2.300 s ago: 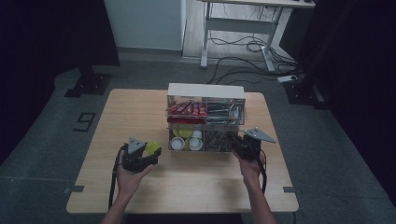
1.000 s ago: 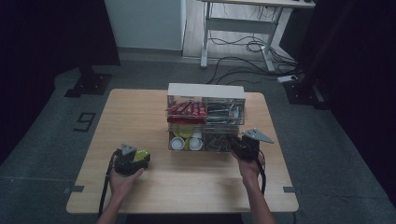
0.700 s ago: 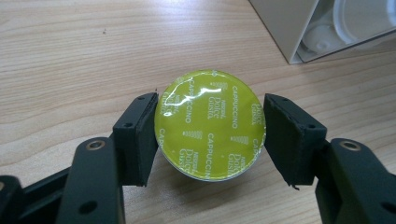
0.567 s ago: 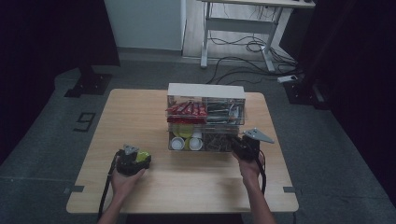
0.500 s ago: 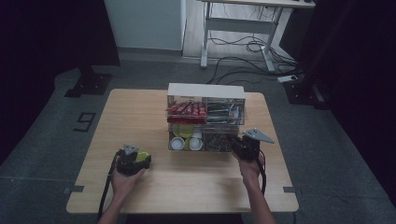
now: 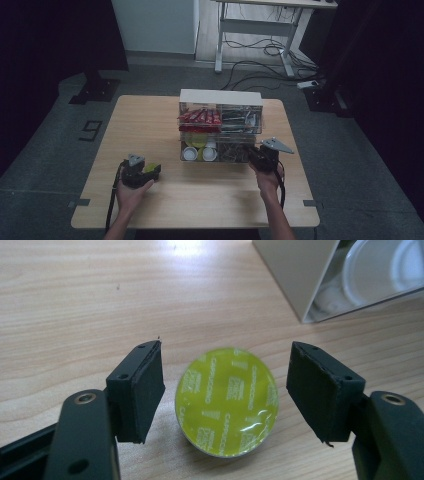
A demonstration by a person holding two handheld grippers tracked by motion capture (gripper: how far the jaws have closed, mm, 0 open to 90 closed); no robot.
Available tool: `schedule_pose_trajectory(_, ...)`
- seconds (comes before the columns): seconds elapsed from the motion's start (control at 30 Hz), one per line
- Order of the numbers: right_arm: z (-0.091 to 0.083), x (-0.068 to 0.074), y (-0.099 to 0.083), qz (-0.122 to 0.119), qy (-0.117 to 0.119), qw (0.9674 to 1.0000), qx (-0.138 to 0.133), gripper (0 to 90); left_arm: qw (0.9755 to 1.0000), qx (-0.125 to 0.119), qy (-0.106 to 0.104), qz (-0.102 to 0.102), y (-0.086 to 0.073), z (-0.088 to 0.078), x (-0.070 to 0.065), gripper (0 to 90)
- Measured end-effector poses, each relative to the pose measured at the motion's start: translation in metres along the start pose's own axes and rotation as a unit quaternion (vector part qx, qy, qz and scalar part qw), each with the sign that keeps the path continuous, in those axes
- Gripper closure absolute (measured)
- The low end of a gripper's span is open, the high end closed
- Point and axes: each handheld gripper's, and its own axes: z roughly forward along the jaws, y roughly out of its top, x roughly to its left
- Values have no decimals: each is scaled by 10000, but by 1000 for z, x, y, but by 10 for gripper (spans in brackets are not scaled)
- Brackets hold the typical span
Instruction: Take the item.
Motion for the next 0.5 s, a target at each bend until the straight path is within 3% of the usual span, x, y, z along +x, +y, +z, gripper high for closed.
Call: schedule_pose_trajectory(0.5,0,-1,-5,-8,2,10000,22,873,9992,-307,-8,258,3,-23,-8,311)
